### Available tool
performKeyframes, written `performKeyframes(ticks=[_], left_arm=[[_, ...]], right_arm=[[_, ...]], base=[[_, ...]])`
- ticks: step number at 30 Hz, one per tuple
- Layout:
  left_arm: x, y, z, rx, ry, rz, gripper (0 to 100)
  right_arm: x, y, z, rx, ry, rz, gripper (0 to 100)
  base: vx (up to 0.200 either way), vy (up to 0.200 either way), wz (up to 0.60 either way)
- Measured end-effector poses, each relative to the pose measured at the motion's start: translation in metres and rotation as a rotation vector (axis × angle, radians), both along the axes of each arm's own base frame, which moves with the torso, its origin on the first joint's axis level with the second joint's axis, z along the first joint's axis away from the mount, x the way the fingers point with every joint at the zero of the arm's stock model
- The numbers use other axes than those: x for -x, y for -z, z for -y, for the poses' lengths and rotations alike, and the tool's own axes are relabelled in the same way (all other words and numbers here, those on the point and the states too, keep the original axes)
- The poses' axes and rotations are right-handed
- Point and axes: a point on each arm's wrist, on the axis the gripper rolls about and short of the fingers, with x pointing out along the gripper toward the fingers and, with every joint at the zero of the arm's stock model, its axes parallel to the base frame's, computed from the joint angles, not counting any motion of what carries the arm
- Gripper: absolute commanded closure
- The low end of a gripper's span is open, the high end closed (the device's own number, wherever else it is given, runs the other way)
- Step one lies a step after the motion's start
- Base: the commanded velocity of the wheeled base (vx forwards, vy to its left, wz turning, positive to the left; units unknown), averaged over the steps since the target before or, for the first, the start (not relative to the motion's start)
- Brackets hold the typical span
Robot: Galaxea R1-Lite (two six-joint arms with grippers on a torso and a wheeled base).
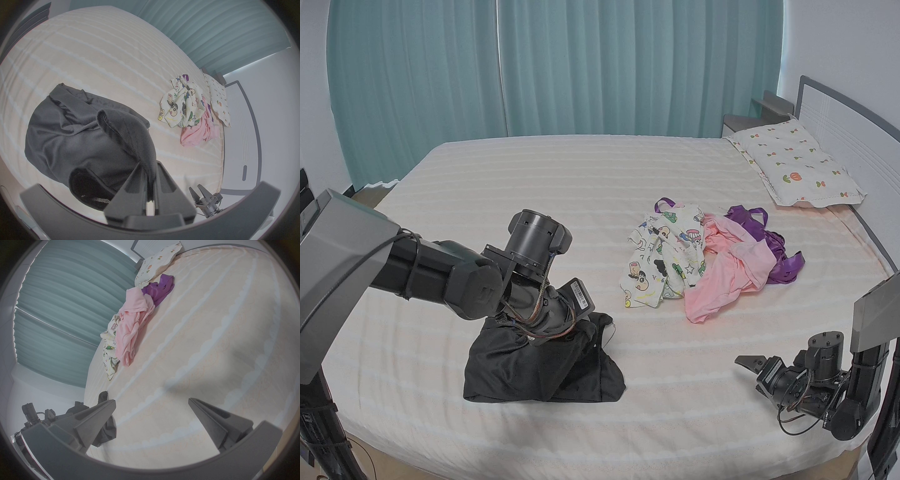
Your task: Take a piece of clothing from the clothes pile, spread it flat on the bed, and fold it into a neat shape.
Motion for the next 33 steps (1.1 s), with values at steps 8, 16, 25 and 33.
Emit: performKeyframes(ticks=[8, 16, 25, 33], left_arm=[[-0.007, 0.003, 0.003, 0.019, -0.028, -0.014, 0], [-0.010, -0.010, 0.007, 0.110, -0.084, -0.024, 0], [-0.010, -0.020, -0.029, 0.184, -0.169, -0.066, 0], [0.013, 0.008, -0.074, 0.197, -0.217, -0.172, 0]], right_arm=[[0.000, 0.002, 0.000, 0.002, -0.002, -0.008, 0], [0.000, 0.004, 0.000, 0.005, -0.001, -0.019, 0], [0.000, 0.006, 0.000, 0.008, -0.003, -0.024, 0], [0.000, 0.006, -0.002, 0.008, -0.008, -0.025, 0]], base=[[0.000, 0.000, 0.00], [0.000, 0.000, 0.00], [0.000, 0.000, 0.00], [0.000, 0.000, 0.00]])
